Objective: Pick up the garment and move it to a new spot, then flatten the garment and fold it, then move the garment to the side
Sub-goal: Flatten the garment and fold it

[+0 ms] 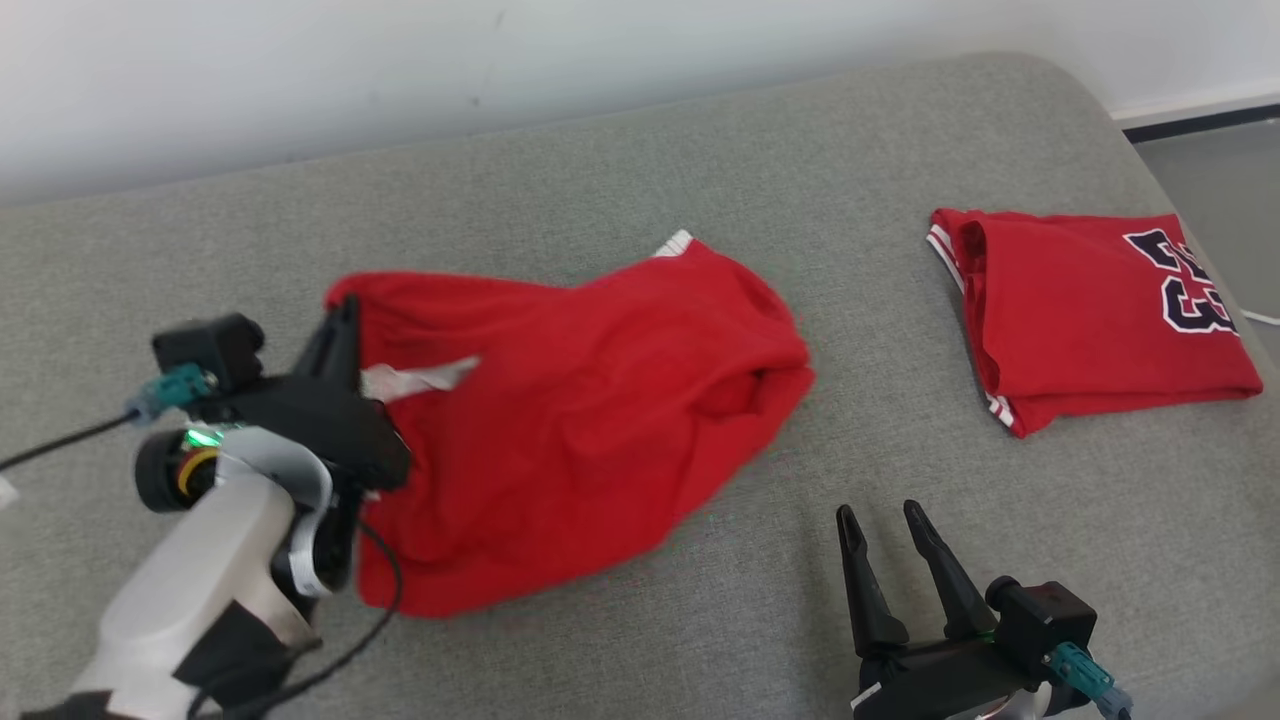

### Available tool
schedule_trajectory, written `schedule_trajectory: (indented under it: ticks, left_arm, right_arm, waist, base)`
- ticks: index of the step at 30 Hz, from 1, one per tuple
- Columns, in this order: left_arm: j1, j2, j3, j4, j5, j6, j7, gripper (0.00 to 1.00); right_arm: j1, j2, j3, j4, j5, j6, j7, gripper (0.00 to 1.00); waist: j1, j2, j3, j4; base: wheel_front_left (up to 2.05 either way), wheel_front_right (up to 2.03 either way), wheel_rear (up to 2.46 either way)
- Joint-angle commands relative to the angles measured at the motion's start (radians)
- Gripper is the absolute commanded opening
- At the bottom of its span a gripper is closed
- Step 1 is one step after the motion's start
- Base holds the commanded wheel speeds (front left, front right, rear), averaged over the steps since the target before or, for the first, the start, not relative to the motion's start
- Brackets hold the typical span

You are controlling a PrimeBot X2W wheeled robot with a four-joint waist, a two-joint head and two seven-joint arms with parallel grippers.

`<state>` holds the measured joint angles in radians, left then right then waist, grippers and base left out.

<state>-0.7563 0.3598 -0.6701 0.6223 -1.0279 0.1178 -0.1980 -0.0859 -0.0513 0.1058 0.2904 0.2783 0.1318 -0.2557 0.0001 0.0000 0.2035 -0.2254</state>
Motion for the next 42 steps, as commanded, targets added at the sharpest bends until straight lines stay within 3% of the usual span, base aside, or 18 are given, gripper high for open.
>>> schedule_trajectory:
  ticks: [1,2,3,4,13,18,22,26,29,35,42]
  left_arm:
    - [-0.024,0.002,0.003,0.024,0.018,0.011,-0.010,0.00]
    - [-0.034,0.001,0.001,0.044,0.022,0.013,-0.006,0.00]
    - [-0.046,0.002,-0.005,0.064,0.029,0.009,-0.001,0.30]
    - [-0.058,0.004,-0.010,0.081,0.034,0.008,-0.001,1.00]
    - [-0.055,-0.002,-0.053,0.180,0.094,0.035,-0.030,1.00]
    - [0.003,0.005,-0.071,0.159,0.139,0.058,-0.054,1.00]
    - [0.075,0.015,-0.056,0.048,0.214,0.092,-0.067,1.00]
    - [0.229,0.007,0.019,-0.191,0.350,0.142,-0.067,1.00]
    - [0.361,-0.017,0.076,-0.354,0.439,0.154,-0.067,1.00]
    - [0.569,-0.095,0.181,-0.556,0.587,0.127,-0.067,1.00]
    - [0.649,-0.168,0.253,-0.598,0.678,0.042,-0.067,1.00]
  right_arm:
    - [-0.008,0.003,0.002,0.001,-0.001,-0.002,-0.005,1.00]
    - [-0.010,0.003,0.002,0.001,-0.001,-0.002,-0.006,1.00]
    - [-0.012,0.003,0.001,0.001,0.000,-0.002,-0.006,1.00]
    - [-0.014,0.003,0.001,0.001,-0.001,-0.002,-0.006,1.00]
    - [-0.005,0.003,-0.020,-0.003,-0.020,-0.002,-0.002,1.00]
    - [-0.004,0.003,-0.056,-0.039,-0.061,-0.002,0.077,1.00]
    - [-0.028,-0.026,-0.070,-0.103,-0.082,-0.002,0.215,1.00]
    - [-0.081,-0.063,-0.066,-0.171,-0.058,-0.002,0.382,1.00]
    - [-0.134,-0.093,-0.059,-0.187,-0.034,-0.002,0.522,1.00]
    - [-0.250,-0.133,-0.078,-0.147,-0.026,-0.002,0.739,1.00]
    - [-0.393,-0.151,-0.112,-0.017,-0.037,-0.002,0.840,1.00]
  waist:
    - [-0.0001,0.0000,0.009,-0.011]
    - [-0.0001,0.0000,0.012,-0.015]
    - [-0.0001,0.0000,0.015,-0.018]
    - [-0.0001,0.0000,0.017,-0.021]
    - [-0.0001,0.0000,0.001,-0.013]
    - [-0.0001,0.0000,-0.030,0.022]
    - [-0.0001,0.0000,-0.051,0.057]
    - [-0.0001,0.0000,-0.064,0.087]
    - [-0.0001,0.0000,-0.068,0.109]
    - [-0.0001,0.0000,-0.067,0.166]
    - [-0.0001,0.0000,-0.039,0.222]
  base:
    - [0.00,0.00,0.00]
    - [0.00,0.00,0.00]
    - [0.00,0.00,0.00]
    - [0.00,0.00,0.00]
    - [0.00,0.00,0.00]
    - [0.00,0.00,0.00]
    - [0.00,0.00,0.00]
    - [0.00,0.00,0.00]
    - [0.00,0.00,0.00]
    - [0.00,0.00,0.00]
    - [0.00,0.00,0.00]
